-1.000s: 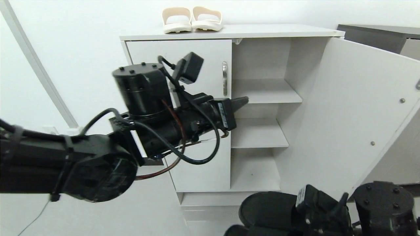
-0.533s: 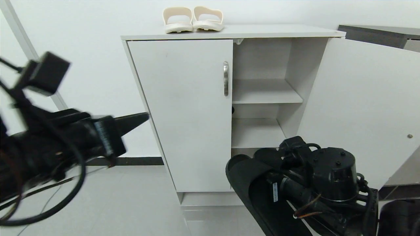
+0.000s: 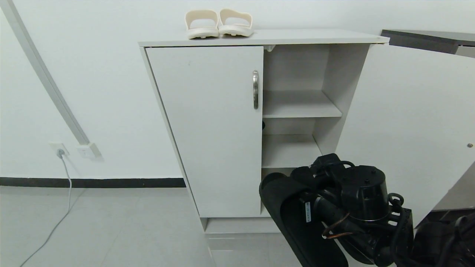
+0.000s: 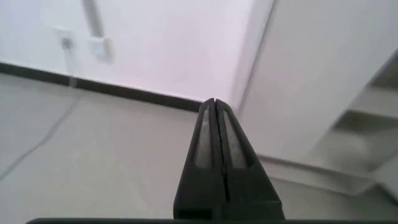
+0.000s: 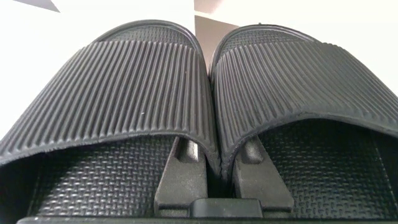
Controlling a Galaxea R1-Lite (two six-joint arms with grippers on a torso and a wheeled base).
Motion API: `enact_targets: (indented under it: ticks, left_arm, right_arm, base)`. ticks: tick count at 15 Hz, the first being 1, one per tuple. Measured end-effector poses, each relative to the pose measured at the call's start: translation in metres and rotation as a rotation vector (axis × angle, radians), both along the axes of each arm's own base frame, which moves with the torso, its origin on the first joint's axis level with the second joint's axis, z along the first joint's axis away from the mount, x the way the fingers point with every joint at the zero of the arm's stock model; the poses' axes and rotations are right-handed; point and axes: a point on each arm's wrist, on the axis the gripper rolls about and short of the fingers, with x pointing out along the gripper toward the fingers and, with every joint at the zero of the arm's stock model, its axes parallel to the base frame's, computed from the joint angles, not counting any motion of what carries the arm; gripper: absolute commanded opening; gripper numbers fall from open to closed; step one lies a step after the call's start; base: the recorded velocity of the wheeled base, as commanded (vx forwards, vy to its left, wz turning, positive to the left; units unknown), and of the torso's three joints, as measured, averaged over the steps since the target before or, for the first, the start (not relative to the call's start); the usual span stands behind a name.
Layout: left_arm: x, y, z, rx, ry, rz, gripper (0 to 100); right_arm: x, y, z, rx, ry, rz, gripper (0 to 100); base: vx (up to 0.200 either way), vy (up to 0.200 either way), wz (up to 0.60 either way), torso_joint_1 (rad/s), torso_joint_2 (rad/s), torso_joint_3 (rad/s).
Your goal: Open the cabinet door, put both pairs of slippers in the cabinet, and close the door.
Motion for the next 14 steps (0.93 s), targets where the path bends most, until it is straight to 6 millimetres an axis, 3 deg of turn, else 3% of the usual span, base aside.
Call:
enact_targets:
  ticks: [2,5,9,14]
  left_arm:
    - [-0.017,0.002,-0.029,0.043,-0.025,0.036,0]
    - [-0.023,0.0,-0.067,0.077,-0.039,0.018,0]
    - [-0.026,-0.008,-0.084,0.1,-0.067,-0.305,0]
    - [-0.028,-0.008,-0.085,0.086,-0.102,-0.277,0]
  right_arm:
    - [-0.001,0.0,-0.003,-0.008,0.007,0.003,0]
    - [-0.002,0.0,-0.004,-0.01,0.012,0.005,0]
    - [-0.003,0.0,-0.005,-0.004,-0.001,0.011,0]
    - [0.004,0.007,0.0,0.015,-0.038,0.007,0]
  base:
    - [0.0,0.0,0.0,0.0,0.0,0.0]
    - [0.0,0.0,0.0,0.0,0.0,0.0]
    - [0.0,0.0,0.0,0.0,0.0,0.0]
    - [0.0,0.0,0.0,0.0,0.0,0.0]
